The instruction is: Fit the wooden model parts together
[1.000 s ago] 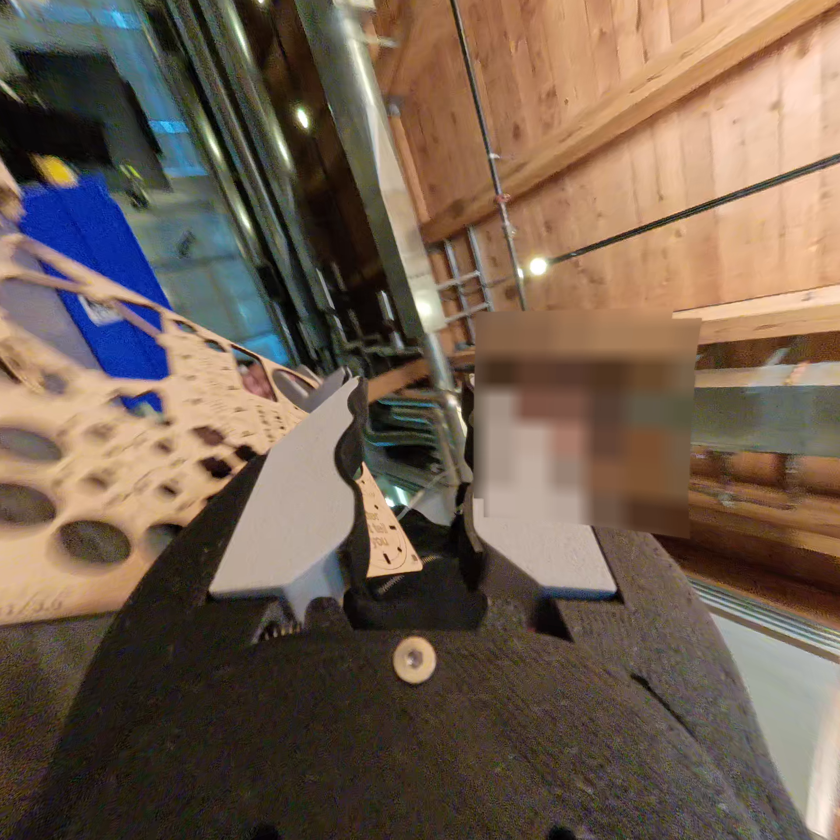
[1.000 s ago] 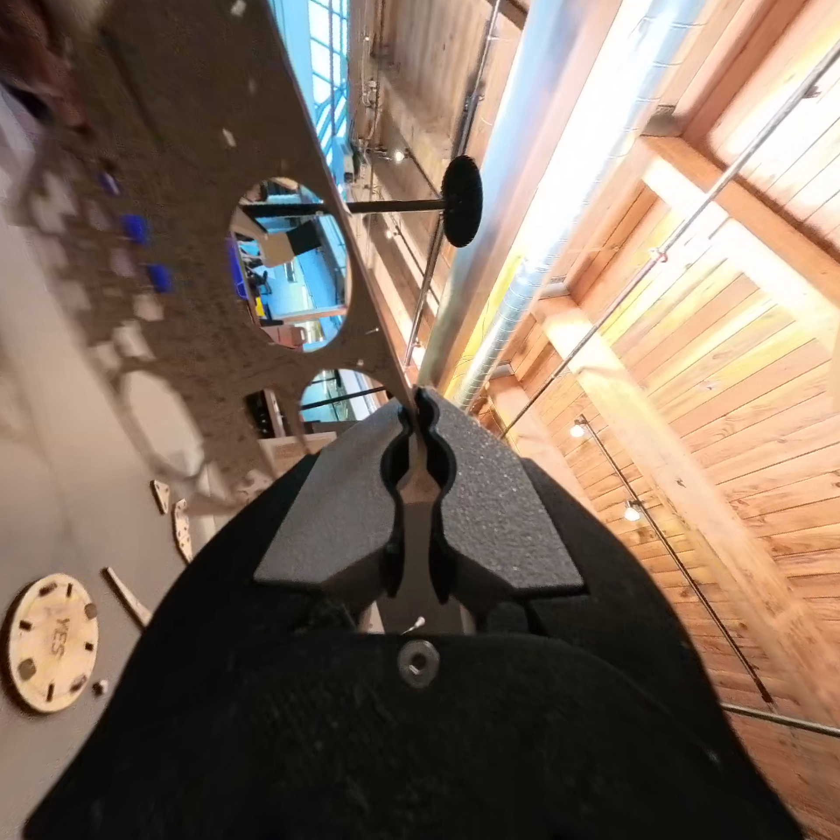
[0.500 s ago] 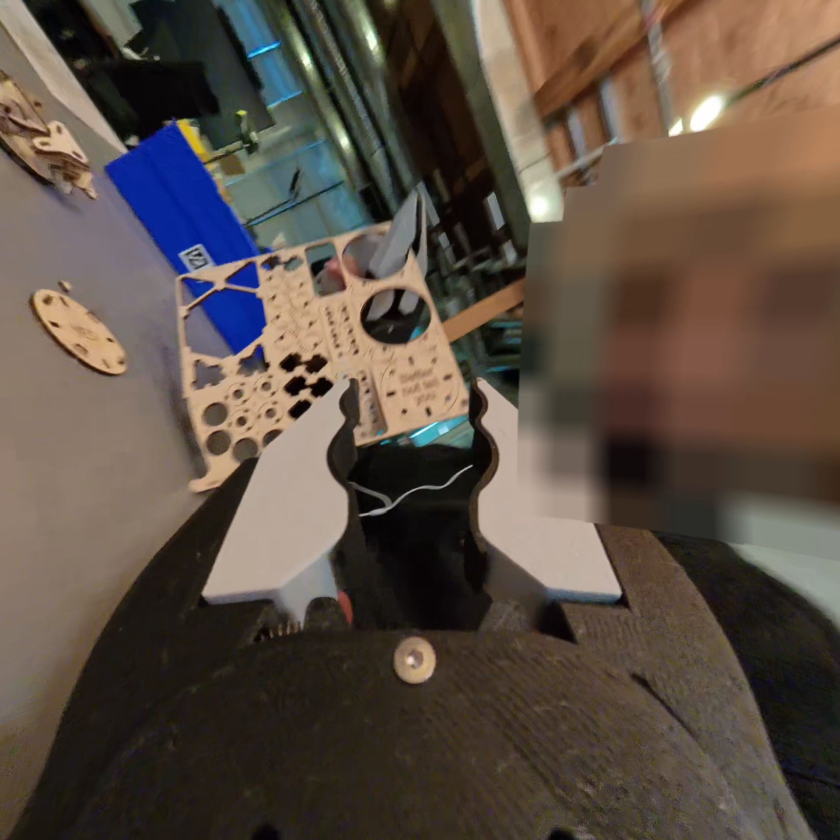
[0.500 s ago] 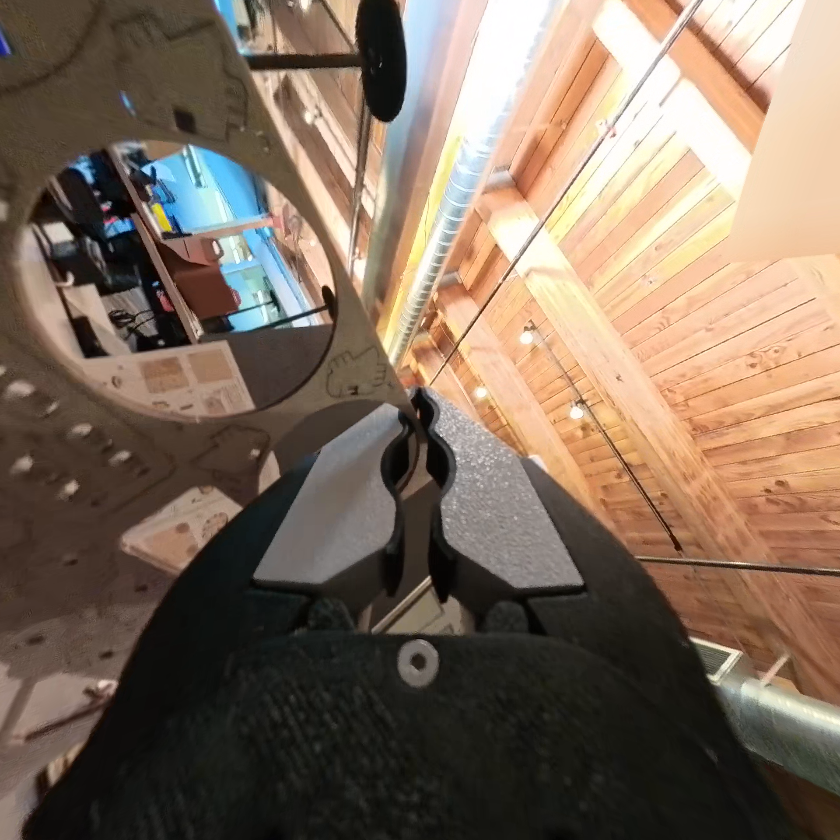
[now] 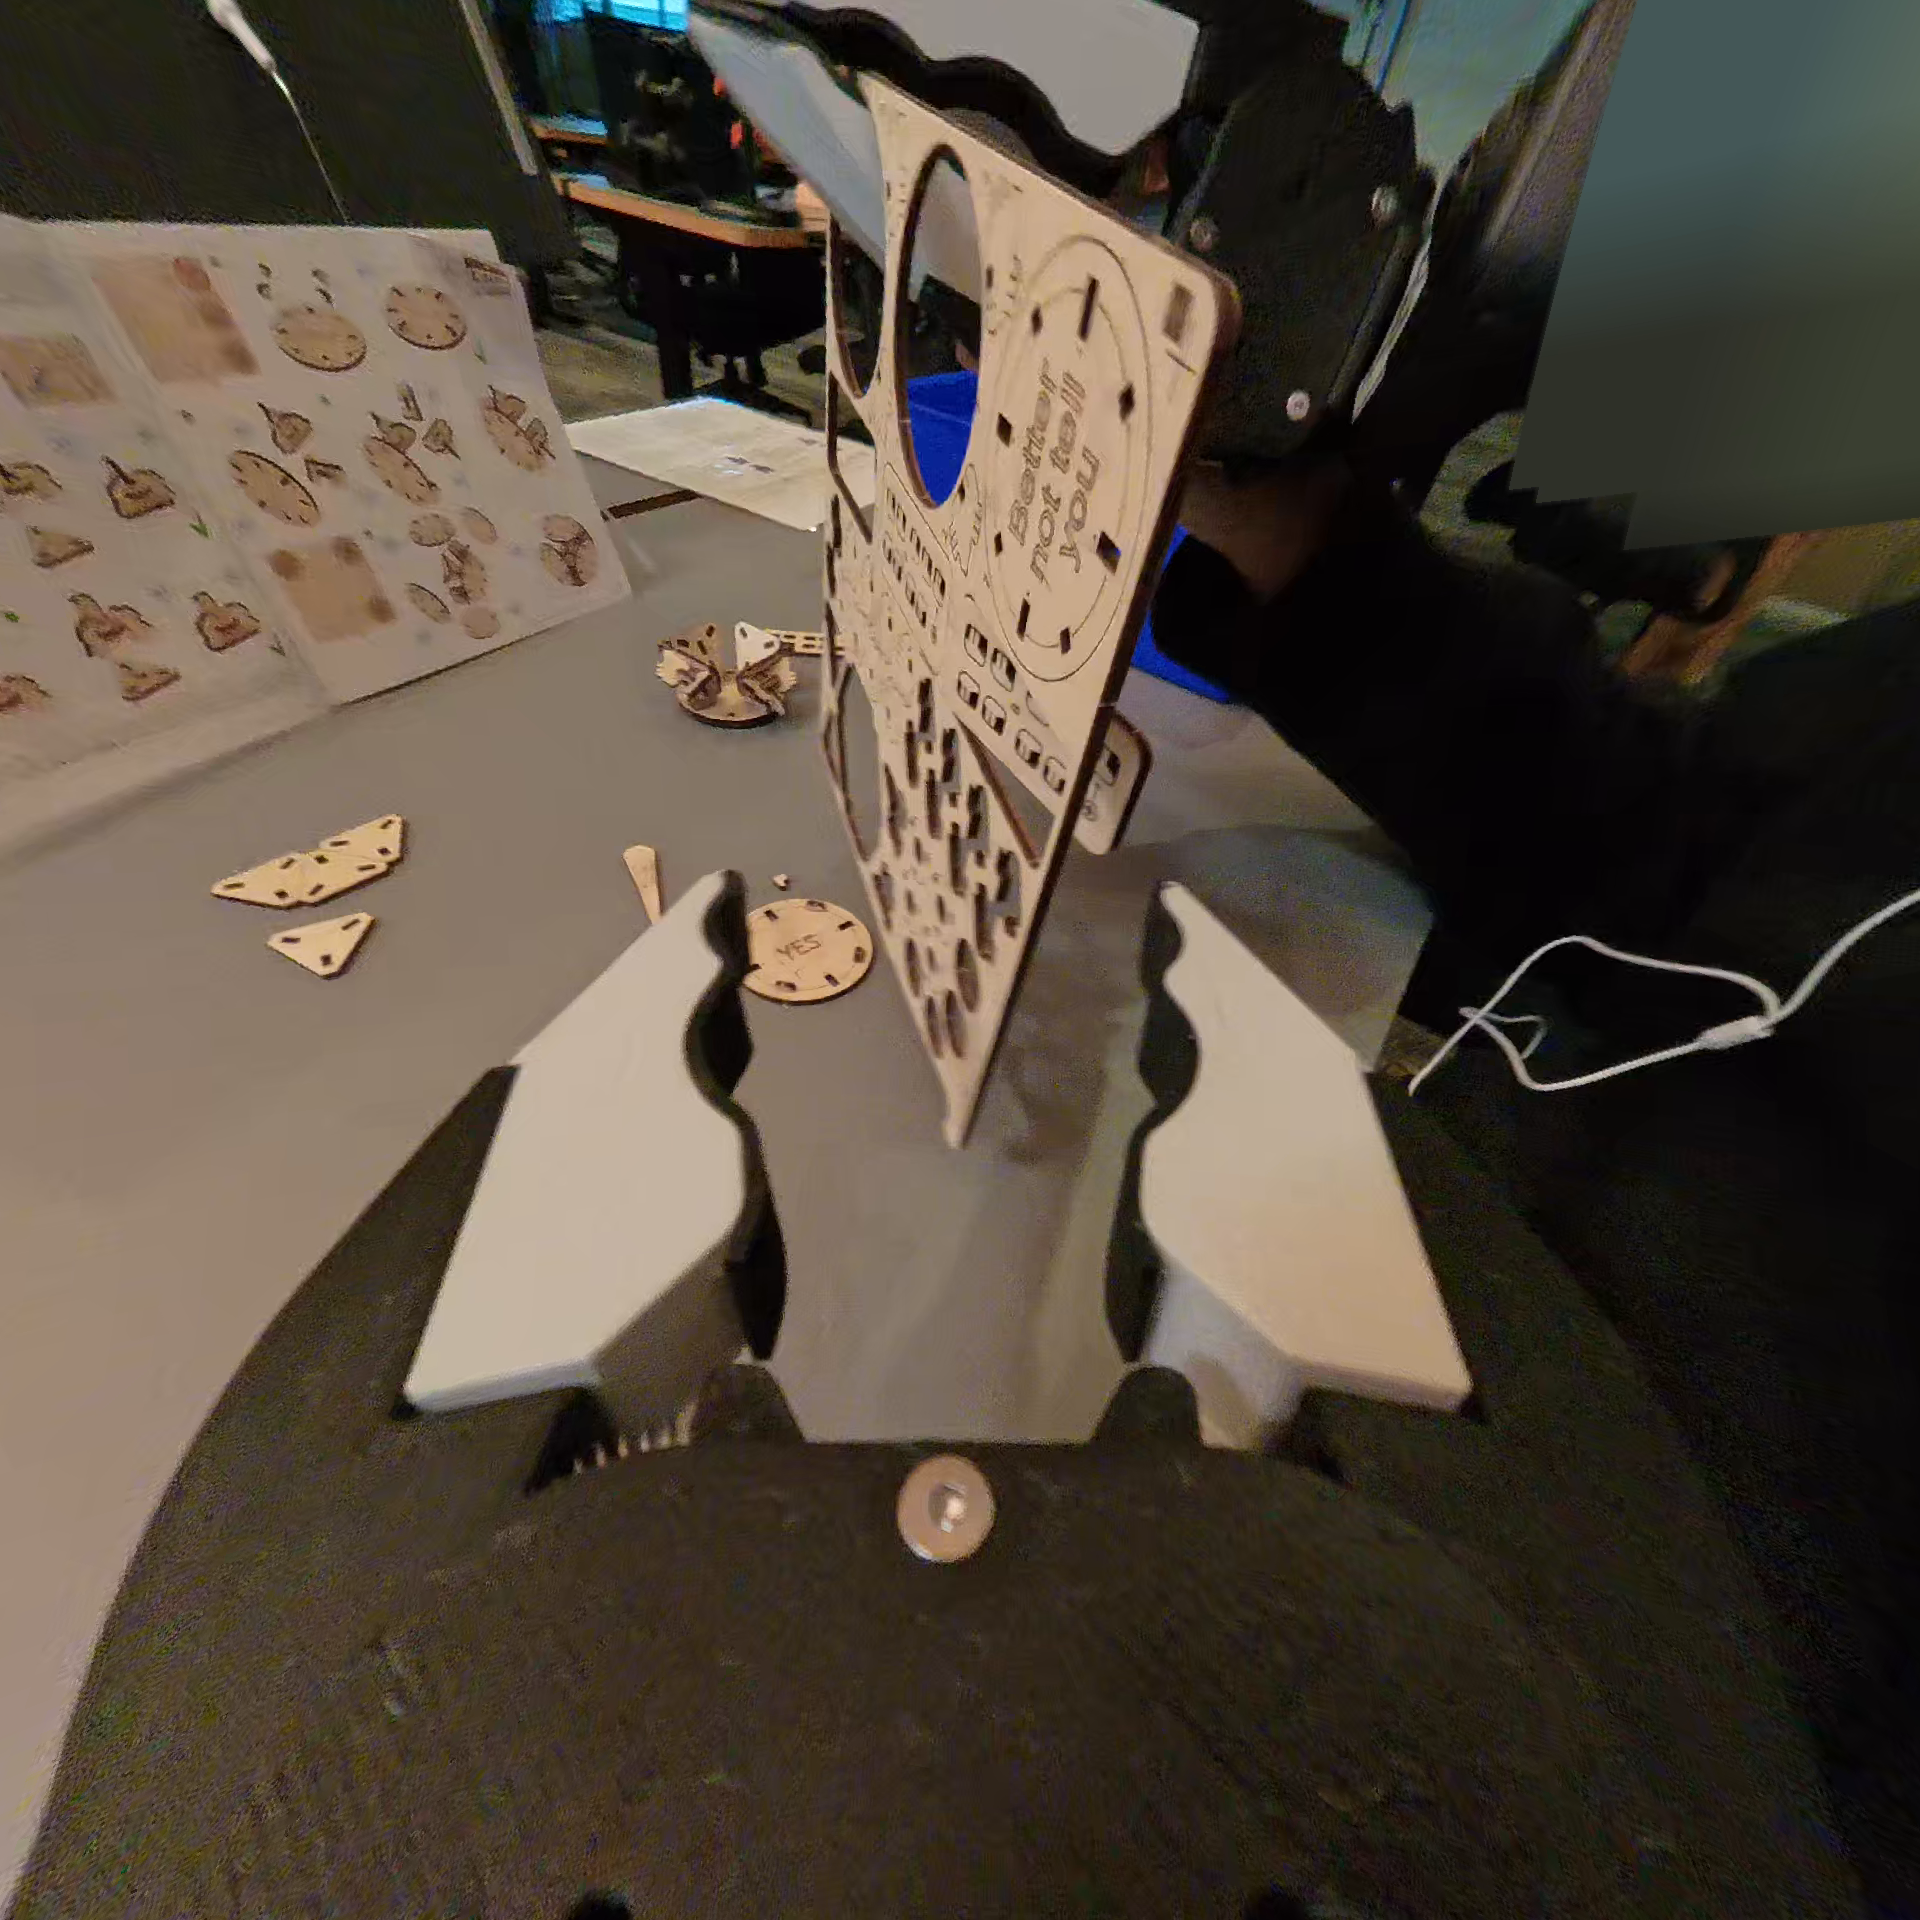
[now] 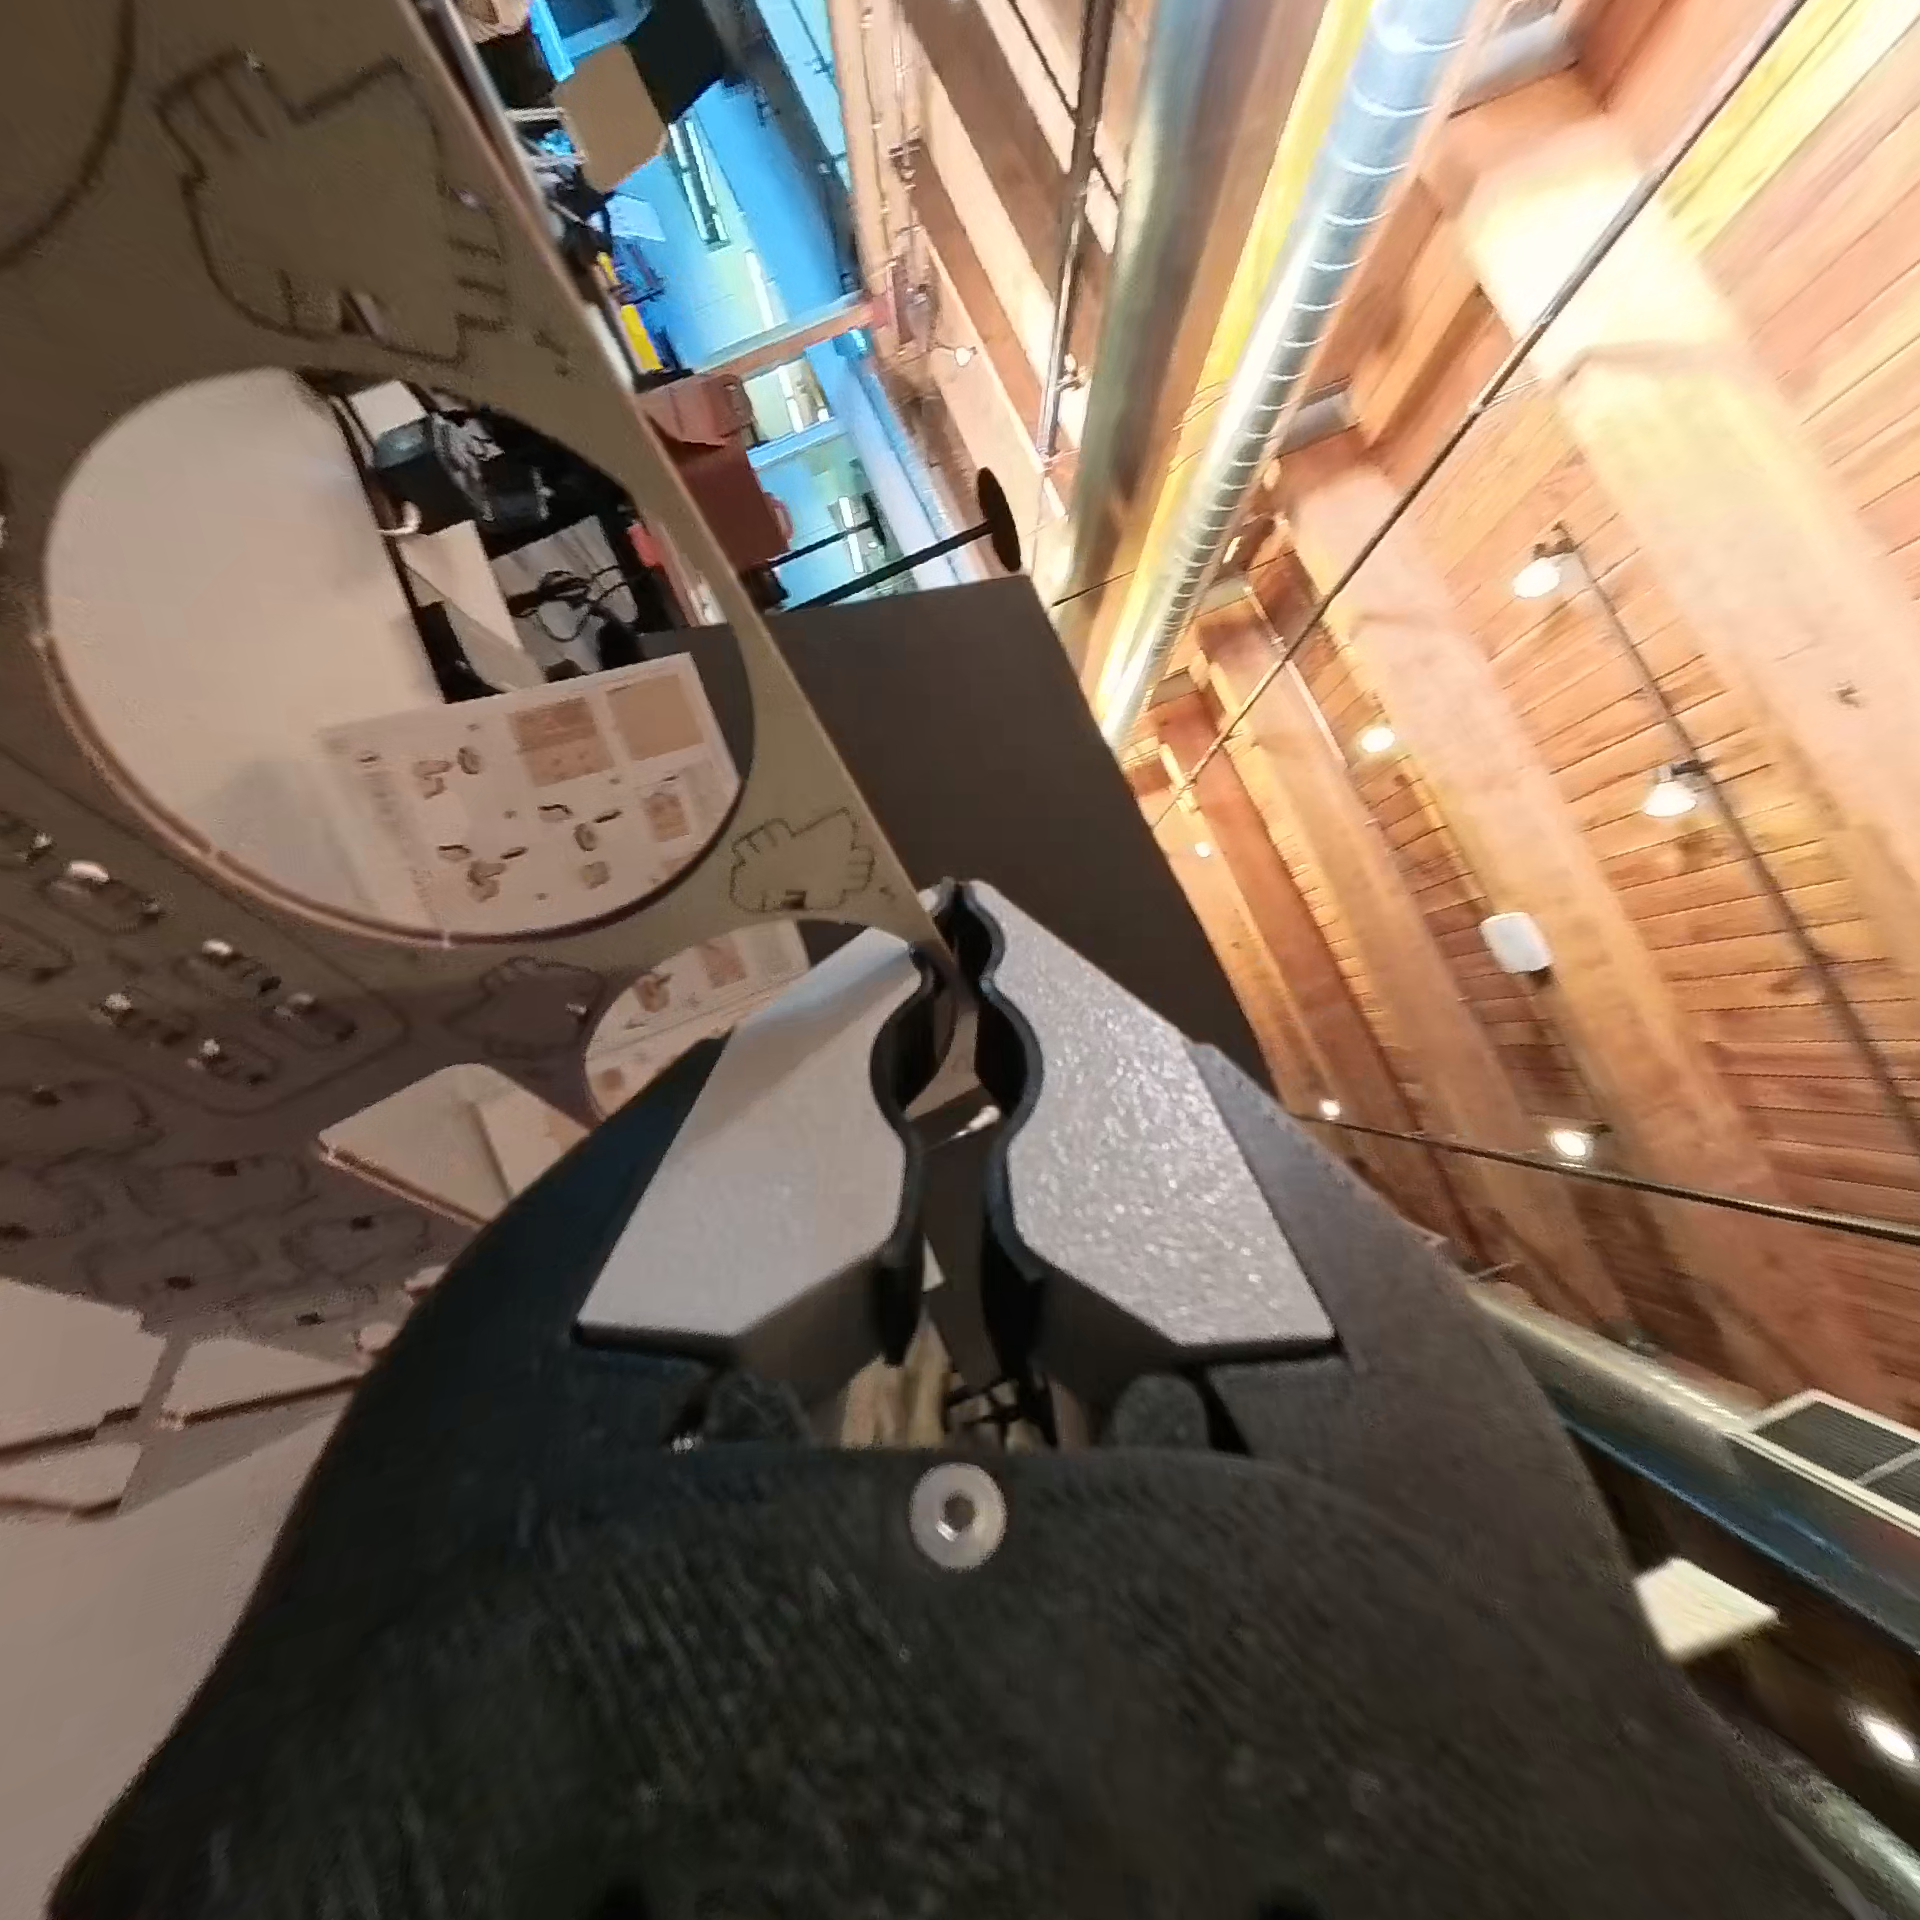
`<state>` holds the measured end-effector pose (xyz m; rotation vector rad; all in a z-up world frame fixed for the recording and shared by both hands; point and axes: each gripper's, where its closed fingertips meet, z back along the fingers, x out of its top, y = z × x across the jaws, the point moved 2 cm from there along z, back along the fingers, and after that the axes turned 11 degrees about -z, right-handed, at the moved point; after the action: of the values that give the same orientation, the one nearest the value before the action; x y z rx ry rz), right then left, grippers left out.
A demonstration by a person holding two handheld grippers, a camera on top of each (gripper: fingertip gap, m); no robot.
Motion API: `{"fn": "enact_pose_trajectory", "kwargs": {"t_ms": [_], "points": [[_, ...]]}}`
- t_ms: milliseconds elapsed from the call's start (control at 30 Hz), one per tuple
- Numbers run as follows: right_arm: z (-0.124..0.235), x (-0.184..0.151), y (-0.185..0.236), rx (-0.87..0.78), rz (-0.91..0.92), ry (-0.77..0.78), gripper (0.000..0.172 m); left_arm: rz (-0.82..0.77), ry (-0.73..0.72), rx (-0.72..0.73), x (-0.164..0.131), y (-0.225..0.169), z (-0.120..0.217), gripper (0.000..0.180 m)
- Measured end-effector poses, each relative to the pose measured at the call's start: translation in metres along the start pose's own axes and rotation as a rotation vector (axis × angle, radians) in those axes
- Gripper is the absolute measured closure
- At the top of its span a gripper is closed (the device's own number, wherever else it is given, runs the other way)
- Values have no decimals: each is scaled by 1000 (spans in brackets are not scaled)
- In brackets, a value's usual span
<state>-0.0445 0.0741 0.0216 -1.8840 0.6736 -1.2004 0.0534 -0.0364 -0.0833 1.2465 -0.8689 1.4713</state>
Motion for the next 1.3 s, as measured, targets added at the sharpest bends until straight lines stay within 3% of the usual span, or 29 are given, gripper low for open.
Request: {"fn": "enact_pose_trajectory", "kwargs": {"t_ms": [200,267,367,433,500,633,733,900,1167,1233,1300], "points": [[3,-14,9,116,-96,82,172,28,-41,-122,2,-11,-8,151],[4,-18,9,134,-115,105,172,36,-89,-144,7,-13,-7,148],[5,-24,12,153,-145,120,172,49,-85,-145,8,-13,-10,119],[6,-24,14,156,-160,111,172,32,-78,-125,8,-13,-13,121],[6,-26,15,152,-171,117,172,10,-85,-104,11,-10,-13,130],[8,-33,13,161,-222,121,172,-3,-138,-143,19,-13,-7,171],[10,-37,13,174,-254,120,172,24,-148,-143,21,-9,-6,173],[13,-37,10,160,-270,107,172,7,-157,-53,24,4,-4,180],[17,-35,7,170,-367,64,171,-226,-114,174,42,33,9,180],[17,-30,12,205,-447,35,151,-300,-93,324,49,57,23,180],[16,-26,17,224,-568,19,118,-364,-87,406,55,74,36,180]]}}
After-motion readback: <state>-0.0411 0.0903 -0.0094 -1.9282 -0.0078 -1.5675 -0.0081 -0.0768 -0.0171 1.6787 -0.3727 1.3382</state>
